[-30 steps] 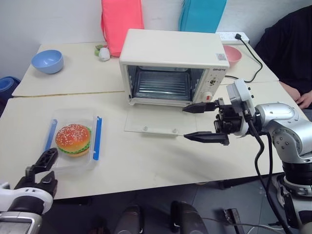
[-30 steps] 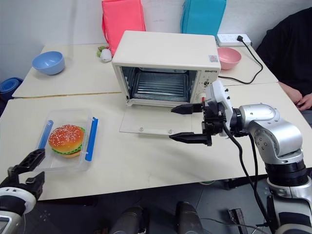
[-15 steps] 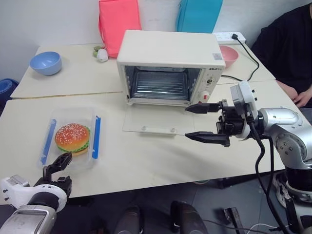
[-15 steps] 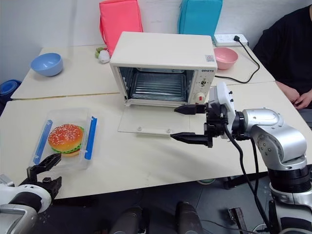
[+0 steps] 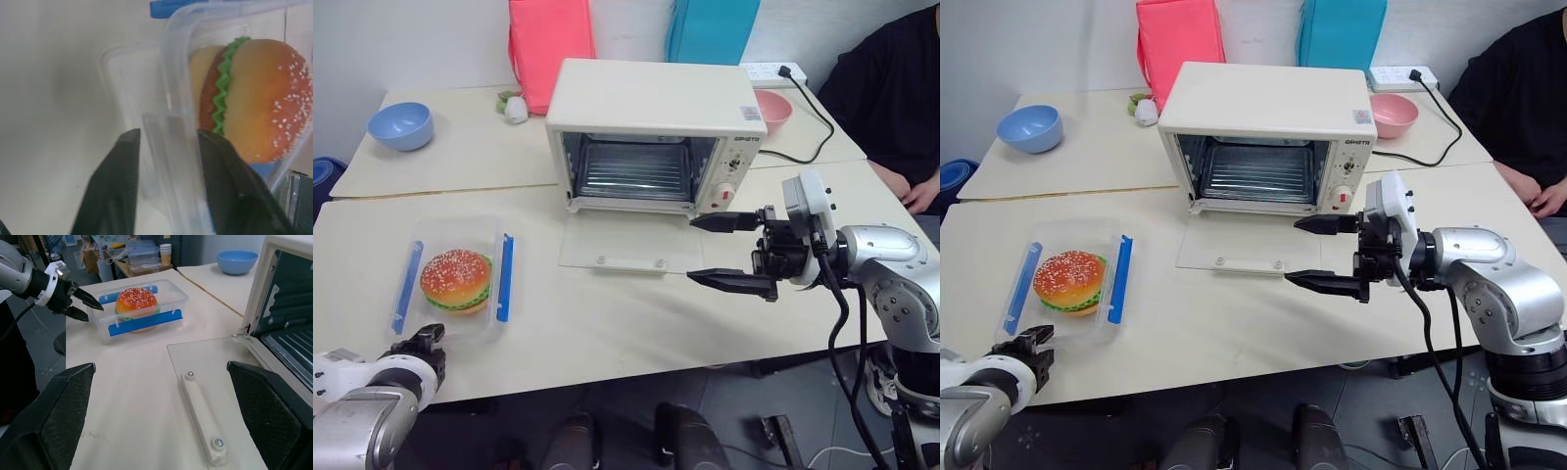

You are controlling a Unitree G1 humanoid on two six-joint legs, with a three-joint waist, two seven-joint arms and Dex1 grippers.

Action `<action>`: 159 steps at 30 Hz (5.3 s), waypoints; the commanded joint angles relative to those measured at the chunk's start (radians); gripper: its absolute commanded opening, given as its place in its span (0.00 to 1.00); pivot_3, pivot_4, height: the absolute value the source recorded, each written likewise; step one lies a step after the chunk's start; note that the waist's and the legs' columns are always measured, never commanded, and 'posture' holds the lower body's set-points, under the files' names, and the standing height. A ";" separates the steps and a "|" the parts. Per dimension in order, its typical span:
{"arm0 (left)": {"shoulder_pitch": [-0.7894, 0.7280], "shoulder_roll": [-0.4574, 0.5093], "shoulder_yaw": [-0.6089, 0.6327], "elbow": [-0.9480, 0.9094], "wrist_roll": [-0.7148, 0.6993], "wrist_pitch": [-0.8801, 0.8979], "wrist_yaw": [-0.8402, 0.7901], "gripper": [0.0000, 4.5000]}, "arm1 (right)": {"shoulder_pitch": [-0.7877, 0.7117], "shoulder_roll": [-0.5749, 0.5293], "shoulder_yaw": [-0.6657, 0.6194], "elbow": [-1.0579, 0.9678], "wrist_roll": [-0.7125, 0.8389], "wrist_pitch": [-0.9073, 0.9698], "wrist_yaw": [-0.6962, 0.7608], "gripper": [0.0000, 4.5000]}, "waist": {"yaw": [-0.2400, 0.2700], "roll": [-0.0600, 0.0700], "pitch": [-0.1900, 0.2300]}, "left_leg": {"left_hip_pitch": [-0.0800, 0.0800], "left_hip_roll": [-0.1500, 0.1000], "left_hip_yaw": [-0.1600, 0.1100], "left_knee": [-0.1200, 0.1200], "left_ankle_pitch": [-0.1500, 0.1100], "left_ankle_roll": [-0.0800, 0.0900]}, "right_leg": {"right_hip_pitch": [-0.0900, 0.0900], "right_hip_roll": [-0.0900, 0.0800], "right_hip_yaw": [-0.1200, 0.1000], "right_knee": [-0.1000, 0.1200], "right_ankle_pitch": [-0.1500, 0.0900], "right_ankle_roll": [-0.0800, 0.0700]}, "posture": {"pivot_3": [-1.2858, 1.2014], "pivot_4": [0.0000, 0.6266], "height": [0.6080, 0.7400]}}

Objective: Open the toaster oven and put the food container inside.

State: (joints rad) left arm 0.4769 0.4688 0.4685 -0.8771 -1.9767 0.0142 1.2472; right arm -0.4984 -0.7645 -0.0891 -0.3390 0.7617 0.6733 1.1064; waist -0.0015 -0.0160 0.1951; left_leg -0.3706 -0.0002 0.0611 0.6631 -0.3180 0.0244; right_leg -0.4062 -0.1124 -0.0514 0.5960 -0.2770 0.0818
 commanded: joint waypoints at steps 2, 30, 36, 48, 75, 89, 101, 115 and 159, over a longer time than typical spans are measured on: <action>0.018 0.024 0.042 0.046 0.005 0.033 -0.001 0.11 | 0.001 -0.020 -0.043 -0.037 0.033 0.004 -0.008 1.00 | 0.001 0.000 0.000 | 0.000 0.000 0.000 0.000 0.000 0.000 | 0.000 0.000 -0.001 0.000 0.000 0.000 | 0.52 0.24 1.00; -0.748 0.762 -0.168 0.693 0.007 1.020 -0.866 0.01 | 0.105 -0.077 -0.181 -0.061 0.061 0.014 -0.085 1.00 | 0.000 0.004 0.003 | -0.004 0.003 0.000 -0.015 -0.003 -0.007 | -0.012 -0.001 -0.013 0.004 0.003 0.004 | 0.52 0.24 1.00; -1.181 0.610 -0.473 0.864 0.060 1.102 -0.721 0.01 | 0.193 -0.095 -0.241 -0.109 0.067 0.012 -0.114 1.00 | 0.022 0.002 0.004 | -0.008 0.001 0.001 -0.011 -0.003 -0.007 | -0.014 0.003 -0.017 0.006 0.004 0.006 | 0.52 0.24 1.00; -1.601 0.287 -0.607 1.218 0.443 1.322 -0.789 0.01 | 0.235 -0.137 -0.305 -0.178 0.089 -0.006 -0.121 1.00 | 0.027 0.000 0.005 | -0.015 0.000 0.005 0.004 0.005 -0.003 | -0.013 0.009 -0.016 0.005 0.013 0.023 | 0.52 0.24 1.00; -1.457 0.247 -0.208 0.909 0.869 1.247 -1.566 0.74 | 0.267 -0.120 -0.276 -0.186 0.082 -0.007 -0.175 0.96 | 0.021 0.000 0.005 | -0.017 -0.001 0.007 0.005 0.008 -0.004 | -0.020 0.005 -0.015 0.013 0.013 0.023 | 0.52 0.24 1.00; -0.936 0.502 -0.436 0.549 1.154 0.835 -2.344 0.00 | 0.349 -0.024 -0.067 -0.246 0.039 -0.009 -0.240 0.01 | 0.026 0.000 0.005 | -0.017 -0.001 0.007 0.004 0.009 -0.003 | -0.019 -0.003 -0.011 0.005 0.019 0.014 | 0.52 0.24 1.00; -1.093 0.227 -0.601 0.760 1.438 0.714 -2.164 0.00 | 0.109 0.140 0.176 0.060 -0.293 -0.166 -0.316 0.01 | 0.024 0.000 0.005 | -0.020 -0.003 0.008 0.005 0.011 0.003 | -0.022 0.001 -0.016 0.012 0.021 0.015 | 0.52 0.24 1.00; -1.412 -0.074 -0.509 1.242 1.645 0.490 -1.875 0.00 | -0.237 0.398 0.170 0.570 -0.518 -0.400 -0.472 0.01 | 0.015 0.000 0.005 | -0.025 -0.003 0.008 0.018 0.010 0.006 | -0.023 0.001 -0.019 0.016 0.023 0.019 | 0.52 0.24 1.00; -1.137 0.589 -0.145 0.736 1.193 0.818 -2.378 1.00 | 0.139 0.371 -0.011 0.043 -0.273 -0.100 -0.583 0.00 | -0.007 -0.001 0.005 | -0.021 0.000 0.010 0.017 0.005 0.004 | -0.022 0.001 -0.012 0.018 0.021 0.016 | 0.52 0.24 1.00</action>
State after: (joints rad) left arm -0.6556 1.0417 0.2845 -0.1413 -0.7880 0.8565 -1.1334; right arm -0.3163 -0.3781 -0.0489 -0.2130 0.4289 0.5618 0.5111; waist -0.0085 -0.0166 0.2002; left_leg -0.3916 0.0001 0.0710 0.6801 -0.3127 0.0286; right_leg -0.4288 -0.1116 -0.0635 0.6137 -0.2559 0.0979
